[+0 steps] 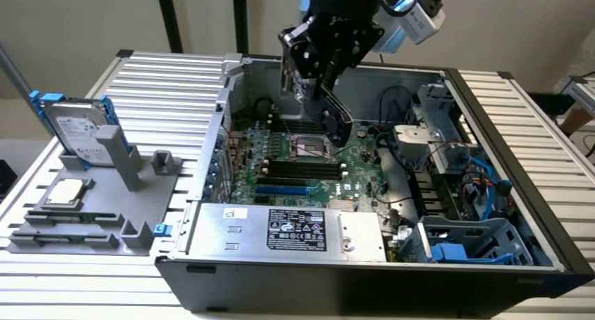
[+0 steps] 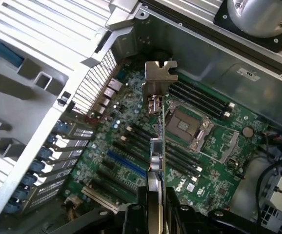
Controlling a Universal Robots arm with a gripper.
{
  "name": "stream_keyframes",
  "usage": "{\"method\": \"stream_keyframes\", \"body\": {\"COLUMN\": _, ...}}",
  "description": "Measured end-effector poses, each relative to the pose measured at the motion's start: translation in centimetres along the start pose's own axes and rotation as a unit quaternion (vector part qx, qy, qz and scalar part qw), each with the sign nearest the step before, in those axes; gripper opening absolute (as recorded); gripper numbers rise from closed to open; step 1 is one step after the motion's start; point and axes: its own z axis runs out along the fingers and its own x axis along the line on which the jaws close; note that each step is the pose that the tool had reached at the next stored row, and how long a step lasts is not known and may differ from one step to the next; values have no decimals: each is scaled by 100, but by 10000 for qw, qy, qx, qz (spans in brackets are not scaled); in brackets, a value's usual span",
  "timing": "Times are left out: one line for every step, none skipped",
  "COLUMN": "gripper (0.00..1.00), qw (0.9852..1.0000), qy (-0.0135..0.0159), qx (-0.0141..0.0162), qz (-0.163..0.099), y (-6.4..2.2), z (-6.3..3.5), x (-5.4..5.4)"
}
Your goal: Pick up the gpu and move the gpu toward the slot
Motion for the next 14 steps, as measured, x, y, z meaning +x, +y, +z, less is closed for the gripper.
{"method": "stream_keyframes", "body": {"gripper": 26, "qw": 10000, "qy": 3, "qx": 1, "qz": -85, "y": 0, "z": 3, "x": 0}}
{"method": "stream_keyframes", "body": {"gripper": 26, "qw": 9999, "qy": 4, "qx": 2, "qz": -168, "y": 0, "z": 5, "x": 0}}
{"method": "stream_keyframes", "body": {"gripper": 26, "qw": 9997, "qy": 6, "qx": 2, "qz": -249, "y": -1, "z": 7, "x": 0}}
{"method": "stream_keyframes", "body": {"gripper": 26, "qw": 9994, "qy": 6, "qx": 2, "qz": -333, "y": -1, "z": 9, "x": -1}}
{"method": "stream_keyframes", "body": {"gripper": 26, "qw": 9991, "qy": 6, "qx": 1, "qz": -415, "y": -1, "z": 12, "x": -1}}
{"method": "stream_keyframes", "body": {"gripper": 26, "qw": 9988, "qy": 4, "qx": -1, "qz": -498, "y": -2, "z": 15, "x": -1}}
{"method": "stream_keyframes", "body": {"gripper": 26, "qw": 9983, "qy": 1, "qx": -3, "qz": -581, "y": -2, "z": 17, "x": 0}}
{"method": "stream_keyframes", "body": {"gripper": 26, "qw": 9978, "qy": -4, "qx": -6, "qz": -659, "y": -3, "z": 19, "x": -1}}
{"method": "stream_keyframes", "body": {"gripper": 26, "qw": 9973, "qy": -10, "qx": -9, "qz": -739, "y": -3, "z": 22, "x": -1}}
{"method": "stream_keyframes", "body": {"gripper": 26, "qw": 9967, "qy": -16, "qx": -12, "qz": -817, "y": -3, "z": 25, "x": -1}}
{"method": "stream_keyframes", "body": {"gripper": 26, "qw": 9960, "qy": -20, "qx": -14, "qz": -897, "y": -4, "z": 27, "x": -1}}
{"method": "stream_keyframes", "body": {"gripper": 26, "qw": 9952, "qy": -25, "qx": -16, "qz": -975, "y": -4, "z": 29, "x": -1}}
{"method": "stream_keyframes", "body": {"gripper": 26, "qw": 9944, "qy": -29, "qx": -19, "qz": -1061, "y": -4, "z": 32, "x": -1}}
{"method": "stream_keyframes", "body": {"gripper": 26, "qw": 9935, "qy": -32, "qx": -21, "qz": -1141, "y": -4, "z": 35, "x": -1}}
